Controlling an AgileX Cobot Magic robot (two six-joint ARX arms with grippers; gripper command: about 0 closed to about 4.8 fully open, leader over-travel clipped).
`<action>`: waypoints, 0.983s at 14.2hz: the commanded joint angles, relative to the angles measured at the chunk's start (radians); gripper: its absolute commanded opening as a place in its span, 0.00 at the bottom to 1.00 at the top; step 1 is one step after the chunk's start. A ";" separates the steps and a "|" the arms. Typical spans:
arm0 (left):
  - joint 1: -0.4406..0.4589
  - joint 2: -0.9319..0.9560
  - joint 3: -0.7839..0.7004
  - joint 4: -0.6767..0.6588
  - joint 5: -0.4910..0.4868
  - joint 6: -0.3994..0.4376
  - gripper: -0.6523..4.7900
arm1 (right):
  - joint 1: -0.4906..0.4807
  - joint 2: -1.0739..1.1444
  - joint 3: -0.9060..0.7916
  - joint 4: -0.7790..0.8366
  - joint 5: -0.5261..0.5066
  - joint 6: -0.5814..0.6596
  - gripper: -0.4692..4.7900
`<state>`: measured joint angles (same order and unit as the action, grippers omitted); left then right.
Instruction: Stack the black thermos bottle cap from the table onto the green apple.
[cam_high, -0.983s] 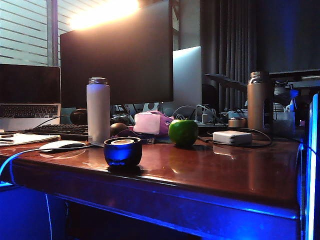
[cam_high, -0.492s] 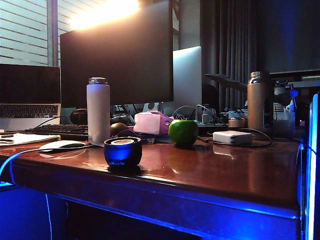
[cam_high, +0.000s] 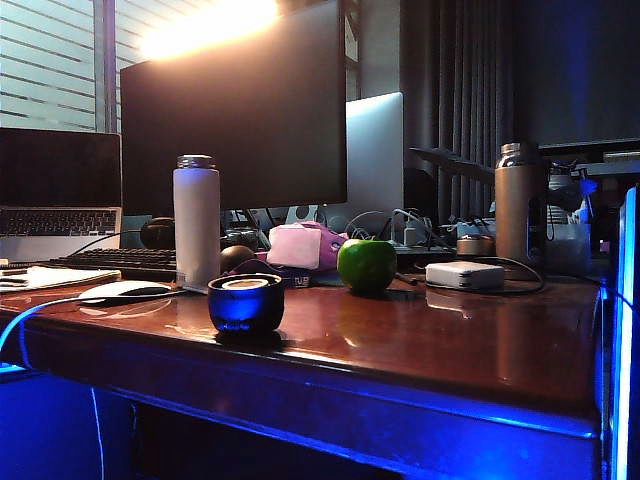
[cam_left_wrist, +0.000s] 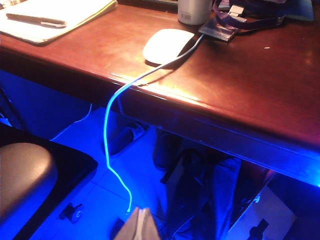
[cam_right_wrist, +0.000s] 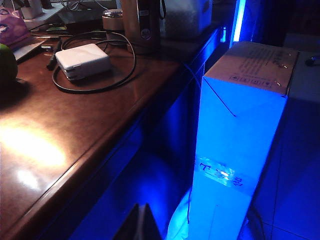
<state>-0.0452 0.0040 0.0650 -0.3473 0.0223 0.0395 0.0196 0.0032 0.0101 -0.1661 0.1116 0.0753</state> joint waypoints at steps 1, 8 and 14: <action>0.000 -0.003 -0.007 0.119 0.054 -0.110 0.11 | 0.001 -0.001 0.002 0.069 -0.024 0.007 0.09; 0.000 0.027 0.259 0.282 -0.022 -0.357 0.11 | 0.002 0.055 0.253 0.085 -0.039 0.061 0.09; 0.000 0.531 0.712 0.217 0.147 -0.079 0.11 | 0.002 0.581 0.562 0.127 -0.285 0.046 0.09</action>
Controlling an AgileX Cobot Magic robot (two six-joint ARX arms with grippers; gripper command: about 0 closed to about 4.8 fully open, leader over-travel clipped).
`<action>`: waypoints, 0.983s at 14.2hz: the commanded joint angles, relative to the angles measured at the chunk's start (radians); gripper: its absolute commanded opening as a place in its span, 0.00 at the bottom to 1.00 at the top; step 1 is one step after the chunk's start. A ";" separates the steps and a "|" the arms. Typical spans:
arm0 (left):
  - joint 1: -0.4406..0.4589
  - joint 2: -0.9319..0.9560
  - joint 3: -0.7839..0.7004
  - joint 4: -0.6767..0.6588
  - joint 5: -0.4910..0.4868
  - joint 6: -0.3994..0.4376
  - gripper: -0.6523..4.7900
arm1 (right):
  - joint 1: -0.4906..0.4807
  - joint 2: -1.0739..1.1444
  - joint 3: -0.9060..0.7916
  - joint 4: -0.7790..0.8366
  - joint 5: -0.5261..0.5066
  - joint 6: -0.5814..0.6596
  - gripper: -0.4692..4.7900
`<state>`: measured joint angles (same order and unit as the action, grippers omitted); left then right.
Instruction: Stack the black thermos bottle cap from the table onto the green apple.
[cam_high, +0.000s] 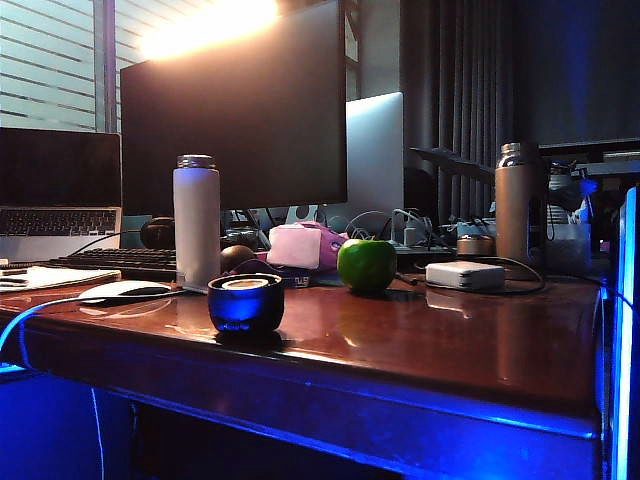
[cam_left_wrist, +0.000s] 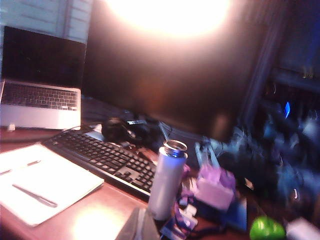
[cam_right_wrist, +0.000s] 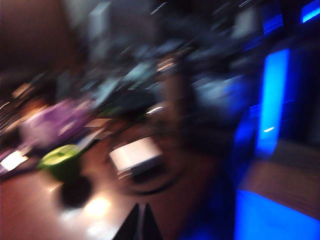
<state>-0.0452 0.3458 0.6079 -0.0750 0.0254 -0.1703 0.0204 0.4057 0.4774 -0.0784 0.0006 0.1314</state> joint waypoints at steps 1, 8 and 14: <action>0.000 0.297 0.269 -0.130 0.212 0.169 0.11 | 0.001 0.276 0.143 0.036 -0.263 -0.013 0.09; -0.068 0.893 0.911 -0.774 0.457 0.375 0.11 | 0.090 0.782 0.447 -0.014 -0.553 -0.120 0.09; -0.117 0.935 0.952 -0.754 0.431 0.379 0.11 | 0.282 0.914 0.505 -0.167 -0.553 -0.136 0.09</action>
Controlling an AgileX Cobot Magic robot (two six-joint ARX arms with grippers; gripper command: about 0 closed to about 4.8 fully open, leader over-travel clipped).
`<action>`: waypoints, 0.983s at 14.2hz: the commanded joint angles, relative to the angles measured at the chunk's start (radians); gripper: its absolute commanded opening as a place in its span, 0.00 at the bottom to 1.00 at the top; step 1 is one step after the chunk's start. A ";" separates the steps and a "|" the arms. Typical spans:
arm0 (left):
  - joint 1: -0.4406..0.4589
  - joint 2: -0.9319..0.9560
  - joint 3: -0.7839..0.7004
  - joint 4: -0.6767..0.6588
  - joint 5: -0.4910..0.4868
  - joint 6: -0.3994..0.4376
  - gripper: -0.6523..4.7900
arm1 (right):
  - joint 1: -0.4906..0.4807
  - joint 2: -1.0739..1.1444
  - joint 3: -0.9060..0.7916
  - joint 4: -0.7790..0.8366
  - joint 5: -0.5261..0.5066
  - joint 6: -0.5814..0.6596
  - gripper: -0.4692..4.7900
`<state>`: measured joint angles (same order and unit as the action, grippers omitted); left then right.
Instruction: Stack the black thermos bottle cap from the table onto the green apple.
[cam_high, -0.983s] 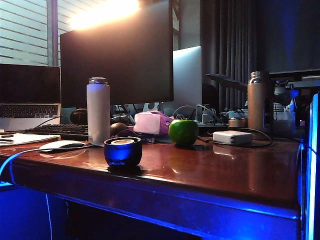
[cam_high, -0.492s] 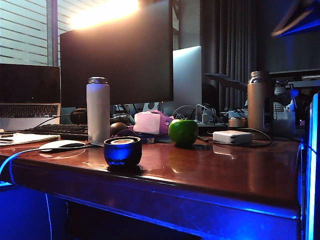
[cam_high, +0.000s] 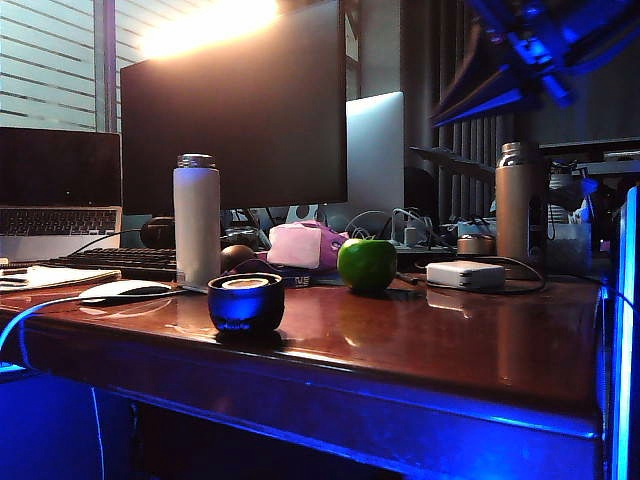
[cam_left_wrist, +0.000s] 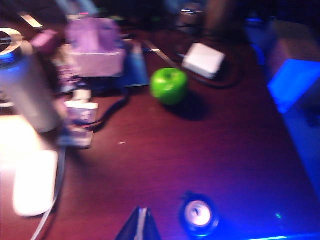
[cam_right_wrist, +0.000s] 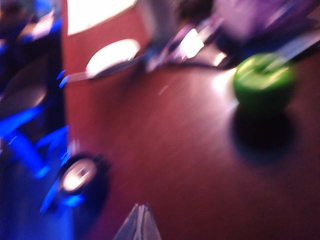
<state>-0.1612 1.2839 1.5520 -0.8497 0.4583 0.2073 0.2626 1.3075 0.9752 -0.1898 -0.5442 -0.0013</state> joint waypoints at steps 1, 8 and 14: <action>-0.002 -0.003 0.008 0.019 -0.002 -0.001 0.11 | 0.076 0.029 0.006 -0.071 -0.008 -0.002 0.09; -0.002 -0.003 0.009 -0.002 0.003 -0.001 0.11 | 0.301 0.109 0.008 0.018 0.125 0.011 1.00; -0.002 -0.003 0.009 -0.002 0.030 -0.002 0.11 | 0.413 0.191 0.008 0.130 0.309 0.043 1.00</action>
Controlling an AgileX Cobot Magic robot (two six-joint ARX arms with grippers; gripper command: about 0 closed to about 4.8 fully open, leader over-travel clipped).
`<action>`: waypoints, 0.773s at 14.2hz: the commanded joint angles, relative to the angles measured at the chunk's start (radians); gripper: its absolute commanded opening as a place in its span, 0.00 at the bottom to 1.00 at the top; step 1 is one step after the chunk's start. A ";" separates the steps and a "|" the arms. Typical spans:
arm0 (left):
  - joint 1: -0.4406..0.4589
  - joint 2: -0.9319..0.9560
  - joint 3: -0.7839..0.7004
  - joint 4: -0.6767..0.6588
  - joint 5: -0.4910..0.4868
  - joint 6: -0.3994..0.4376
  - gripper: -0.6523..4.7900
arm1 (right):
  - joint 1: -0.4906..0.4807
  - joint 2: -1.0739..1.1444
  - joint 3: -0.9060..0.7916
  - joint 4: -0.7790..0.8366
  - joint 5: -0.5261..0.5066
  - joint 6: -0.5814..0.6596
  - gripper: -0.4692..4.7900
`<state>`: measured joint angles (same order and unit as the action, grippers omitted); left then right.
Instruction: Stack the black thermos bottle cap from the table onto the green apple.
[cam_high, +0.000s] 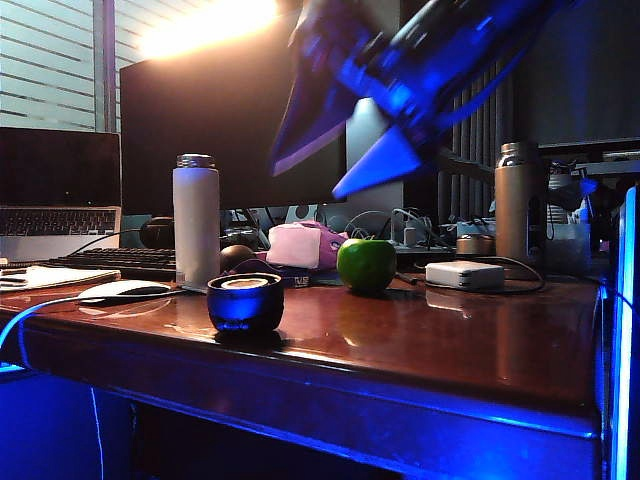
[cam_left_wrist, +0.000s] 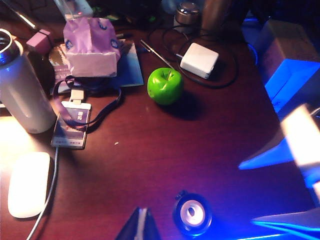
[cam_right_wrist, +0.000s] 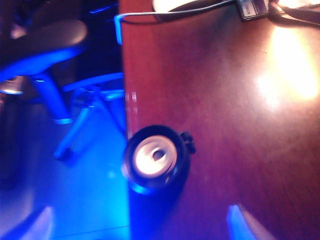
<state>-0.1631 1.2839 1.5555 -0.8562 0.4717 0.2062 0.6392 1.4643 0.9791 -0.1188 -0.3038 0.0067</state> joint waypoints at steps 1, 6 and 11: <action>0.000 -0.003 0.006 0.005 0.027 -0.001 0.11 | 0.072 0.072 0.005 0.095 0.149 0.116 1.00; 0.000 -0.003 0.006 0.005 0.027 -0.001 0.11 | 0.211 0.150 0.005 0.178 0.354 0.187 1.00; 0.000 -0.003 0.006 0.005 0.056 0.000 0.11 | 0.293 0.164 0.021 0.216 0.237 0.207 1.00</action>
<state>-0.1631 1.2839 1.5555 -0.8570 0.5205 0.2062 0.9276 1.6341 0.9859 0.0708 0.0265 0.2119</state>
